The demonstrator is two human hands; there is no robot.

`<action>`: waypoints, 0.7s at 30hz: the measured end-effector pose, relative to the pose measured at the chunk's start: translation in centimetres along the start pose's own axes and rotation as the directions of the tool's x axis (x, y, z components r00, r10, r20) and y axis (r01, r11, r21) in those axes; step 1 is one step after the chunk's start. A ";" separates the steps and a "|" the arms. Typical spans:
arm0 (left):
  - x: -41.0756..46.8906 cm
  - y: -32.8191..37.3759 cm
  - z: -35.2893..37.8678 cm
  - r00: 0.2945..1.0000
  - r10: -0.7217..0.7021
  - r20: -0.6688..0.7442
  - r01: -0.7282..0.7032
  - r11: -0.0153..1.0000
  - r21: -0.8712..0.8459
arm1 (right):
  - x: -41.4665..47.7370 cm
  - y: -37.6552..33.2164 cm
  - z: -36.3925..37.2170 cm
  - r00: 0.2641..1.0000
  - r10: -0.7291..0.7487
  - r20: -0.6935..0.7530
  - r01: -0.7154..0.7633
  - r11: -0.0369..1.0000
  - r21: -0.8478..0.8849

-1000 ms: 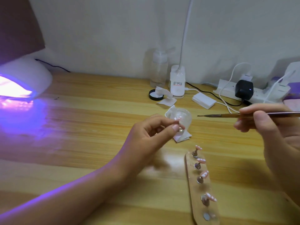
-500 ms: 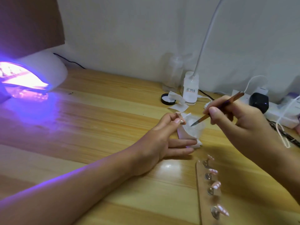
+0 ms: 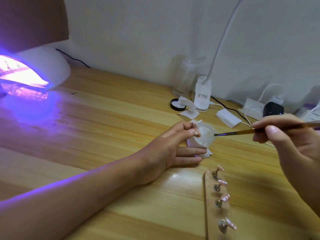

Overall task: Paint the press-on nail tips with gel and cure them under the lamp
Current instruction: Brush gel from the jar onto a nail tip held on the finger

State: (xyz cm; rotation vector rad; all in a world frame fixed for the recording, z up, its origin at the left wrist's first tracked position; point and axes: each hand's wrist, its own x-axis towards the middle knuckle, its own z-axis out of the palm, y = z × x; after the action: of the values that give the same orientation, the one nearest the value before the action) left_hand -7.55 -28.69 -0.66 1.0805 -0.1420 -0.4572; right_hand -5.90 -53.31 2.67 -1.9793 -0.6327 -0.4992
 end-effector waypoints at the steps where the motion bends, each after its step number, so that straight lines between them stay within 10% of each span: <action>1: 0.0 0.0 0.0 1.000 -0.002 -0.002 0.002 1.000 -0.009 | -0.3 0.3 -0.4 1.000 0.013 -0.015 -0.013 1.000 0.017; 7: -0.3 0.1 0.7 0.984 0.069 -0.166 -0.058 0.996 0.067 | -2.0 1.1 -1.7 0.986 0.086 -0.142 -0.074 0.993 0.089; 10: -0.6 -0.4 0.8 0.940 0.181 -0.291 -0.115 0.966 0.230 | -2.8 1.0 -0.7 0.928 0.295 -0.228 -0.182 0.892 0.414; 15: -1.2 -0.7 0.8 0.960 0.217 -0.174 -0.160 0.942 0.296 | -3.8 0.5 0.9 0.812 0.564 -0.150 -0.310 0.635 0.708; 21: -1.4 -1.1 1.4 0.982 0.188 0.016 -0.176 0.878 0.446 | -4.2 0.1 1.5 0.879 0.459 -0.132 -0.226 0.642 0.732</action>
State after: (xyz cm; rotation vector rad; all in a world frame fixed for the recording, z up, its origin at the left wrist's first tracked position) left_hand -9.62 -29.64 -0.82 1.5100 -0.3344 -0.2409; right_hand -9.01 -52.94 -0.52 -1.1977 -0.1679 -0.2522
